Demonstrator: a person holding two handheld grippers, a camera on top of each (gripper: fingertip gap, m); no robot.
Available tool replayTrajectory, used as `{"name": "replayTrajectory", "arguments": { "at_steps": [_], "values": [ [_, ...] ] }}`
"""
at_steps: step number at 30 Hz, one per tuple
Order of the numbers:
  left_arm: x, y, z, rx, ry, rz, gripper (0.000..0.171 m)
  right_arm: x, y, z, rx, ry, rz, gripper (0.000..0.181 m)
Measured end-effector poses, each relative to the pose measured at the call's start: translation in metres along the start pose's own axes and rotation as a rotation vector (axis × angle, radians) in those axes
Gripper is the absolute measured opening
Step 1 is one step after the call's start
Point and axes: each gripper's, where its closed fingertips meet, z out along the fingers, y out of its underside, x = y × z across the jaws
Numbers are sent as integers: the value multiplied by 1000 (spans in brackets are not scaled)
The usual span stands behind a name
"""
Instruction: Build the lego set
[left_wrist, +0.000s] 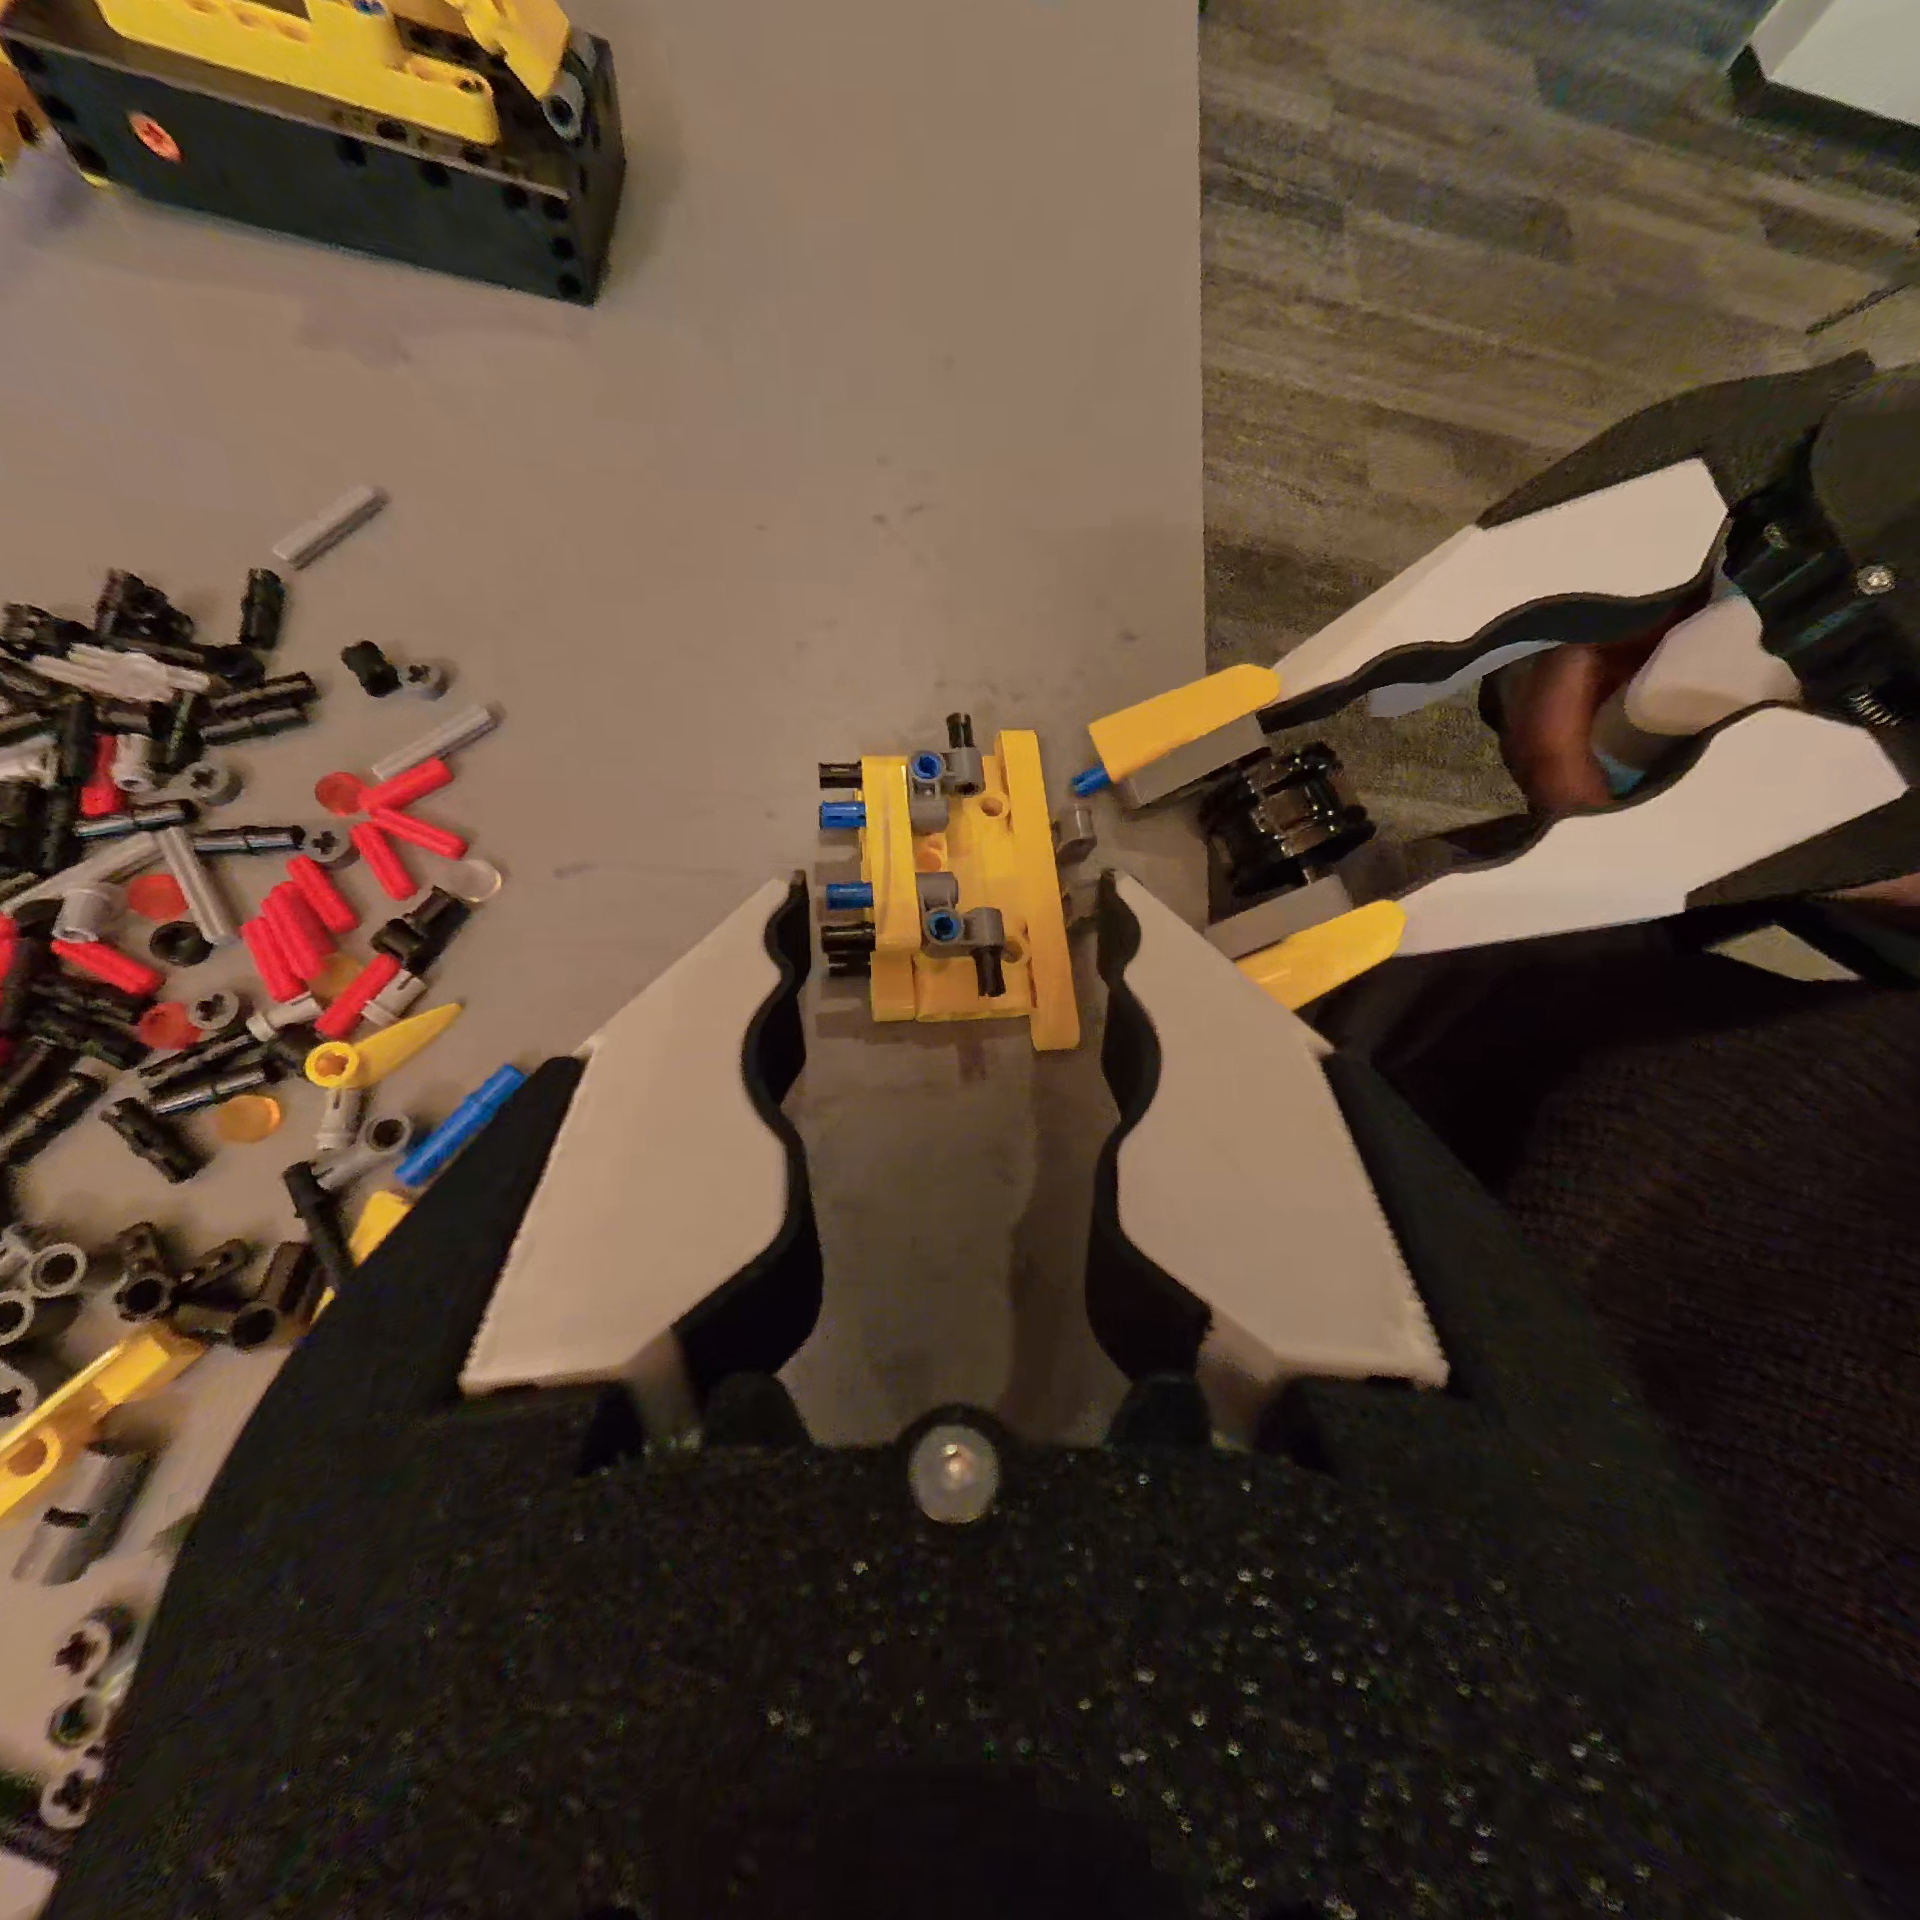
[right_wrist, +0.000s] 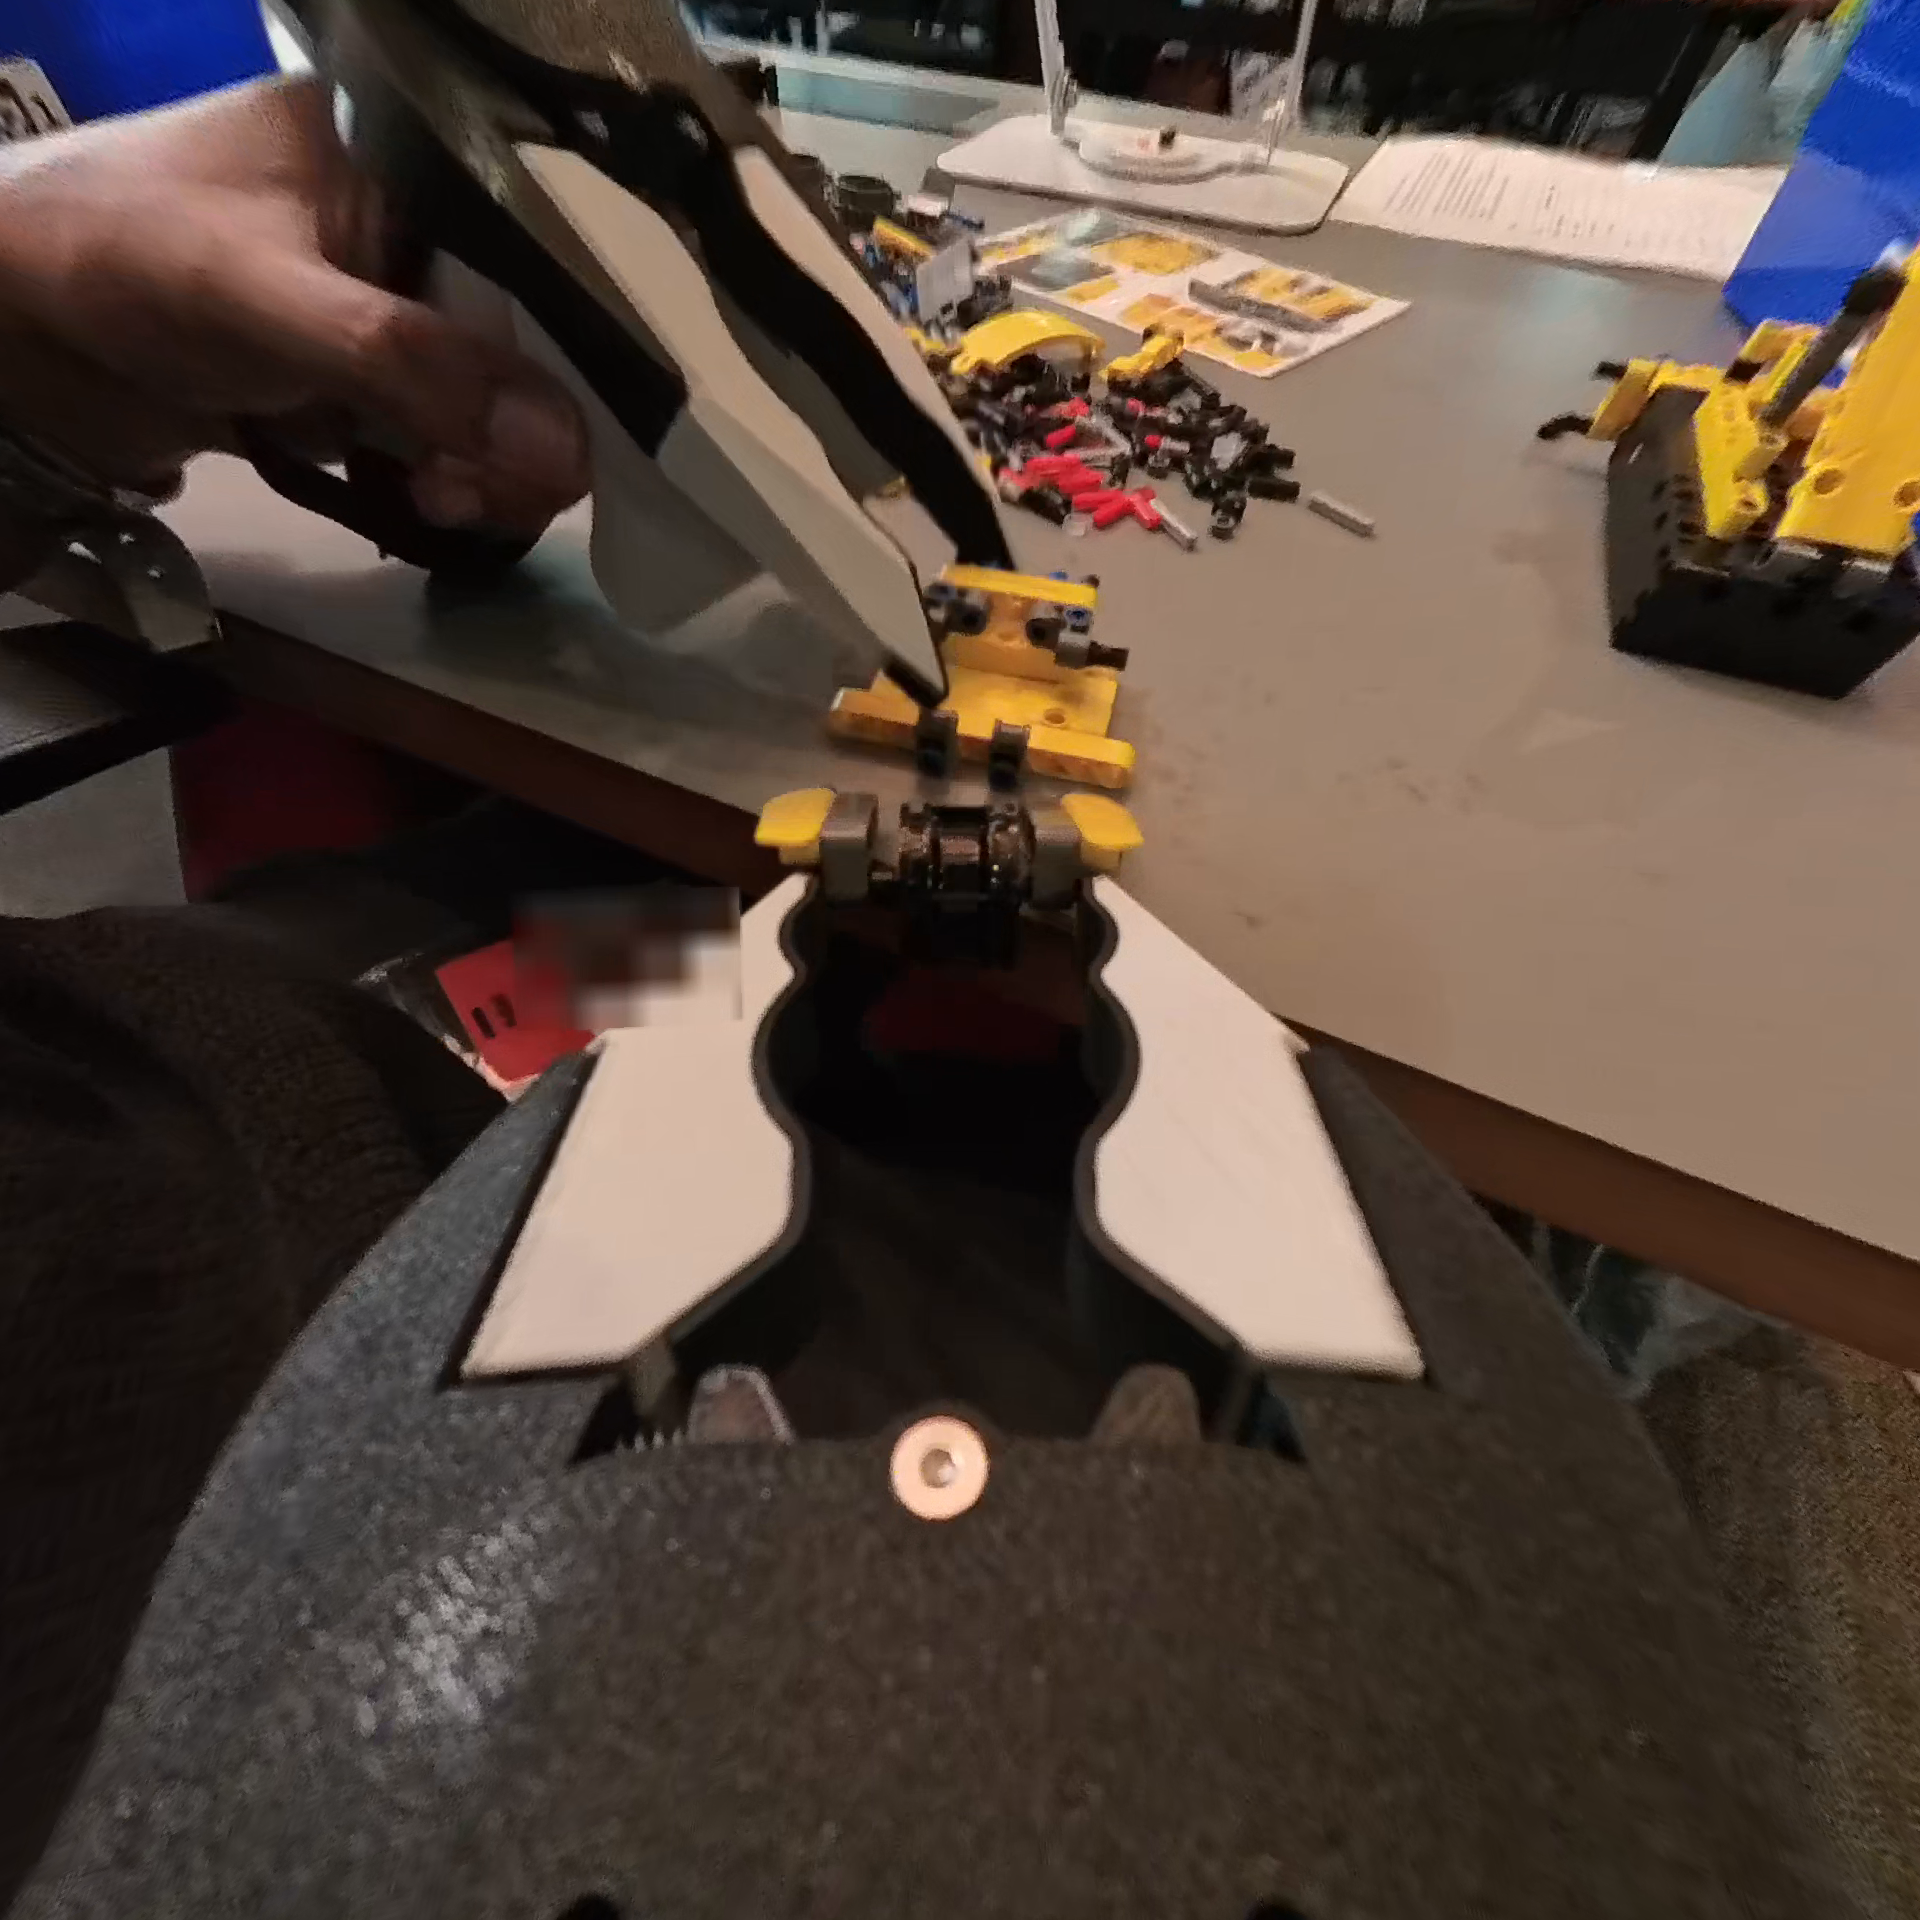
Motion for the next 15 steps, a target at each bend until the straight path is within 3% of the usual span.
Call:
{"name": "replayTrajectory", "arguments": {
  "at_steps": [15],
  "values": [
    [10, 11, 1, -53, 34, -19, 55, -3, -2, 6, -44, 66, -40, 49]
  ]
}}
